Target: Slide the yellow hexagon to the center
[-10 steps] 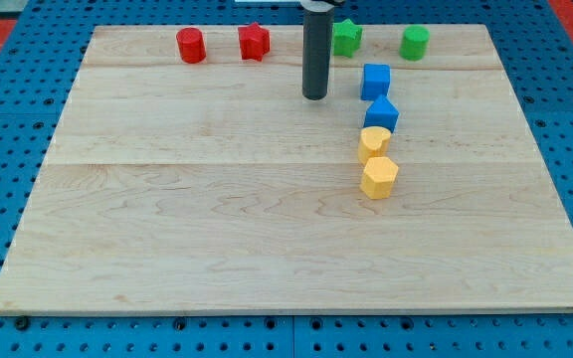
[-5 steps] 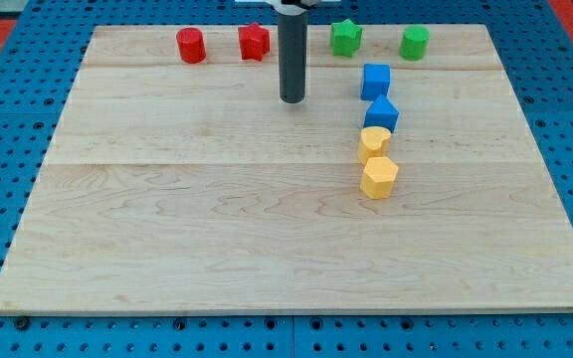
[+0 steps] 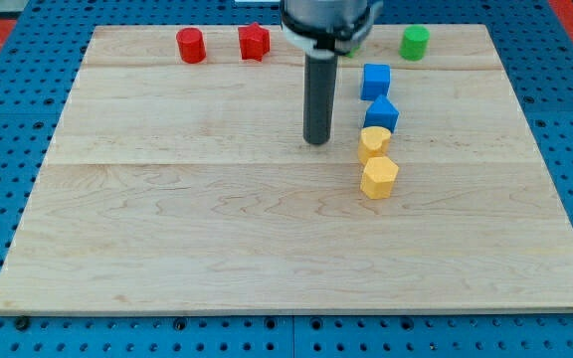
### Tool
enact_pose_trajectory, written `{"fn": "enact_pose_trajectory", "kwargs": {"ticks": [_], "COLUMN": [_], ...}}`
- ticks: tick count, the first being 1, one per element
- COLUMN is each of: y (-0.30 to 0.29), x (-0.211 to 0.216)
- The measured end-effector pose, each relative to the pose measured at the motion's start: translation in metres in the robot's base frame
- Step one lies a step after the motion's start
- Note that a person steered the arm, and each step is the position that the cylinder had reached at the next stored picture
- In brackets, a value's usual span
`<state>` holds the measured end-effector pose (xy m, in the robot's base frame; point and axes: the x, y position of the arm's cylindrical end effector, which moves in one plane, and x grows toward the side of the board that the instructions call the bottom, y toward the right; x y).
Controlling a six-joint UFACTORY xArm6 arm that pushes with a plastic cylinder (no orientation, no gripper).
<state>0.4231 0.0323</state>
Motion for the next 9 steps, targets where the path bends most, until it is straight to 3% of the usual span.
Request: {"fn": "enact_pose_trajectory", "kwargs": {"ticks": [1, 2, 4, 5, 6, 7, 8, 9], "y": [0.022, 0.068, 0.075, 0.148, 0.144, 0.064, 0.096, 0.056], "x": [0.059, 0.084, 0.141, 0.129, 0.082, 0.053, 0.042, 0.015]}}
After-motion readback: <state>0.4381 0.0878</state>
